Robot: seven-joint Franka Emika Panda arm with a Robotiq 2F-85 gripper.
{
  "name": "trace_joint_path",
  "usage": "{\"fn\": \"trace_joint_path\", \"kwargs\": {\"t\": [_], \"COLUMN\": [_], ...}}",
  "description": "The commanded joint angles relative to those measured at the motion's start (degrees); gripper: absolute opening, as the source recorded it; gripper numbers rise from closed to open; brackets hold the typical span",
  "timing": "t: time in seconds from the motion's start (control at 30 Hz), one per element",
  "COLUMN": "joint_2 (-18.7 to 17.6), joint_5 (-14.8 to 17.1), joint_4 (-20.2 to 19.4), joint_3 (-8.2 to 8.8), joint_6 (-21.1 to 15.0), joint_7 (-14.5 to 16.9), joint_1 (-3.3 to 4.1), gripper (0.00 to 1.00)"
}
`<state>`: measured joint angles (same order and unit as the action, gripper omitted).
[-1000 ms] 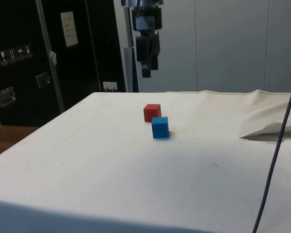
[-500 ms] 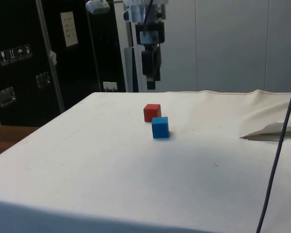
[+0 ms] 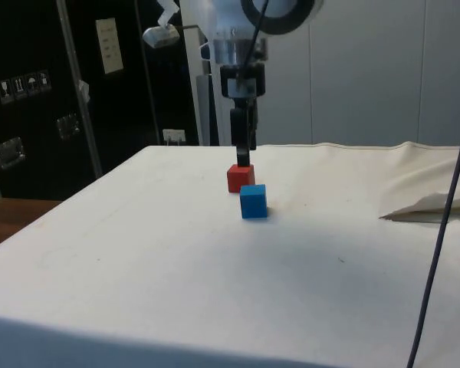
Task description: Stack the two cubes.
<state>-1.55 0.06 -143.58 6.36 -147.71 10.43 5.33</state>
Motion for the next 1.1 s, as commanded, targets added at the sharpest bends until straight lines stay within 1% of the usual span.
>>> {"fn": "trace_joint_path", "kwargs": {"t": [0.0,0.03,0.07,0.1,0.2,0.23,0.33,0.37,0.4,0.47,0.6,0.63,0.67,0.77,0.8,0.83,0.9,1.03,1.07], "joint_2": [-0.3,-0.5,-0.3,-0.7,-1.4,-2.0,-3.1,-2.6,-3.5,-4.7,-6.1,-6.0,-6.4,-7.4,-7.3,-7.6,-8.2,-9.3,-9.2], "joint_5": [-0.2,-0.2,0.0,-0.1,0.1,0.2,0.3,0.0,0.3,0.6,1.0,0.0,1.2,1.7,0.2,1.8,2.1,2.1,0.7], "joint_4": [-0.5,-0.8,-0.6,-1.1,-1.8,-2.1,-2.4,-2.2,-2.4,-2.5,-2.5,-2.3,-2.5,-2.5,-2.2,-2.4,-2.4,-2.2,-2.1], "joint_3": [0.0,0.0,0.0,0.0,0.0,0.0,0.06,0.06,0.06,0.17,0.4,0.74,0.52,0.86,1.49,0.97,1.38,2.01,2.86], "joint_6": [-1.7,-2.3,-1.4,-3.1,-5.2,-6.5,-8.4,-7.0,-8.9,-10.3,-12.0,-11.1,-12.3,-13.2,-12.4,-13.3,-13.9,-14.7,-14.0], "joint_7": [-0.1,0.0,0.1,0.1,0.2,0.3,0.5,0.1,0.6,1.1,2.3,1.3,2.6,3.9,2.6,4.2,5.1,6.0,4.9], "joint_1": [0.0,0.0,0.0,0.0,0.0,-0.06,-0.11,-0.06,-0.11,-0.34,-0.63,-0.34,-0.69,-1.03,-0.57,-1.09,-1.32,-1.32,-0.86], "gripper": [1.0,1.0,1.0,1.0,1.0,1.0,1.0,1.0,1.0,1.0,1.0,1.0,1.0,1.0,1.0,1.0,1.0,1.0,1.0]}}
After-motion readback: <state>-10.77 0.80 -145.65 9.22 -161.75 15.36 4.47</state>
